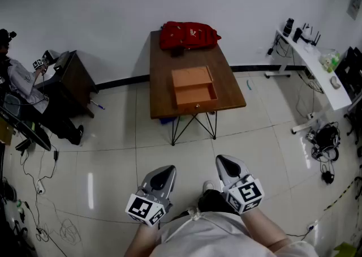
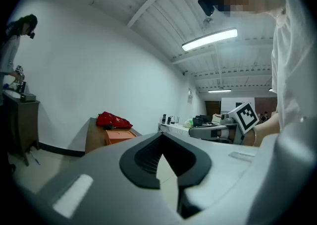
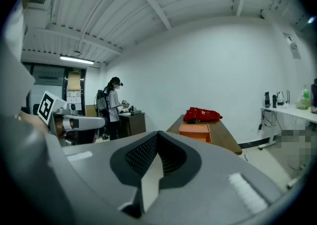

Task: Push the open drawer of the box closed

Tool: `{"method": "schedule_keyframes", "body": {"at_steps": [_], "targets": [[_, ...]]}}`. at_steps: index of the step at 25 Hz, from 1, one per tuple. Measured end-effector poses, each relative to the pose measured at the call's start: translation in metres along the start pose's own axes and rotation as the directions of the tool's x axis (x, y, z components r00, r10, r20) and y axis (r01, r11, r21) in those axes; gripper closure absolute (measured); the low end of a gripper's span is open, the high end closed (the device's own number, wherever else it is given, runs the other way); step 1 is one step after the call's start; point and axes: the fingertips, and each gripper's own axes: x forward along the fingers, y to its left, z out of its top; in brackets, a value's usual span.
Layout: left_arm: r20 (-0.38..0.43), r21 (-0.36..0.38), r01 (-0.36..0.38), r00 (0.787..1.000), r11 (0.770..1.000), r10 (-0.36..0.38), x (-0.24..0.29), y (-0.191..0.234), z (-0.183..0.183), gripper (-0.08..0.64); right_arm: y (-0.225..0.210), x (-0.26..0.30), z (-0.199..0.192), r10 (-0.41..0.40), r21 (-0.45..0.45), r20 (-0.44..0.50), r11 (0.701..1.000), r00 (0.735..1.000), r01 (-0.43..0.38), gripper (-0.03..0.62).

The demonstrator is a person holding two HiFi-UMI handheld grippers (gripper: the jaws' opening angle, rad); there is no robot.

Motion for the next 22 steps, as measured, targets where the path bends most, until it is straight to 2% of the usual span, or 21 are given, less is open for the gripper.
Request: {"method": "schedule_keyframes", "body": {"at_steps": [5,10,22], "targets": [[-0.017,0.002,-0.01,1.0,1.0,0.01,0.03,0.024,-0.008,0.565,-0.02,0.033,0.002,0.021,-0.014,-0.004,1.0,1.0,-0.021,0.589],[-0.031,0.011,-0.04,0.999,0.999,0.04,0.075,0.066,-0.004,0.565,-0.058,0.085,0.005,0.05,-0.008,-0.01,0.999,0.999,-0.05,0.589],[-0.057,-0.014,-0.092,0.994,0.996,0.091,0.245,0.17,0.016,0.565,-0.206,0.222,0.037,0.069,0.009,-0.049,0.998,0.996,-0.068,0.589]]}}
